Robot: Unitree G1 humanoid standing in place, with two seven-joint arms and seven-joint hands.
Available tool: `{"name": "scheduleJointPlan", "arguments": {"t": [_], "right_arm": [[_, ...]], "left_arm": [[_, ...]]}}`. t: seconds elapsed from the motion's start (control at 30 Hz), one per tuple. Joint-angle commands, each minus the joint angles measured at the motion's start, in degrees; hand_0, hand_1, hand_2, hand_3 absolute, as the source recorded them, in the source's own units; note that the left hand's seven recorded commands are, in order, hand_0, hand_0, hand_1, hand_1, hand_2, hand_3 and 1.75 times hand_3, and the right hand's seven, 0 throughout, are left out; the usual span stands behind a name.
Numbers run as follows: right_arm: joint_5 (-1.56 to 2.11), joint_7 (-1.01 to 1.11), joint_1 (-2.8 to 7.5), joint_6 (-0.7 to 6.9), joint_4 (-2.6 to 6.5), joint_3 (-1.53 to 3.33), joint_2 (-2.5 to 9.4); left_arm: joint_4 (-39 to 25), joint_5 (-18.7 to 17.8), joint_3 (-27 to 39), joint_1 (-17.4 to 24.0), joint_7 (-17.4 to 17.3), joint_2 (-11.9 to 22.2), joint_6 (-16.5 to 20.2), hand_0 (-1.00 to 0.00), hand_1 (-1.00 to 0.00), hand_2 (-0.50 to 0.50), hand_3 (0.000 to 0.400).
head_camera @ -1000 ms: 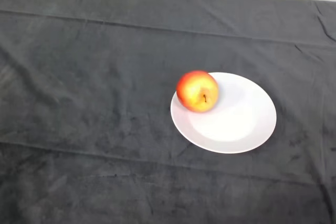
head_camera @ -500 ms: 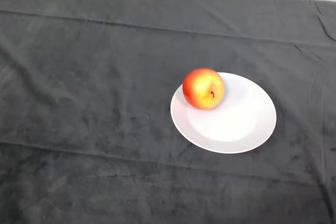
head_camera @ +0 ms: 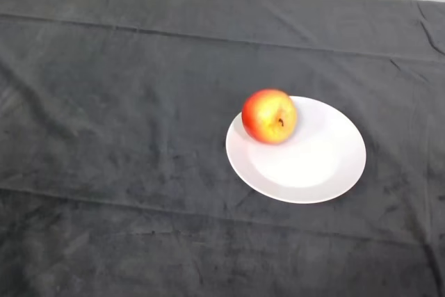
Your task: Move the apple to the plate
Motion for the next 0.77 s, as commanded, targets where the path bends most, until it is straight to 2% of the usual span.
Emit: {"name": "scheduleJointPlan", "arguments": {"t": [0.03, 0.77], "right_arm": [[-0.21, 0.06, -0.45, 0.18, 0.41, -0.75, -1.43], [-0.21, 0.06, -0.45, 0.18, 0.4, -0.75, -1.43]], "left_arm": [[1.54, 1.21, 1.76, -2.15, -0.71, -0.03, 0.78, 0.0, 0.0, 0.0, 0.0], [1.44, 2.11, 2.58, -2.54, -0.98, -0.49, 1.02, 0.0, 0.0, 0.0, 0.0]]}}
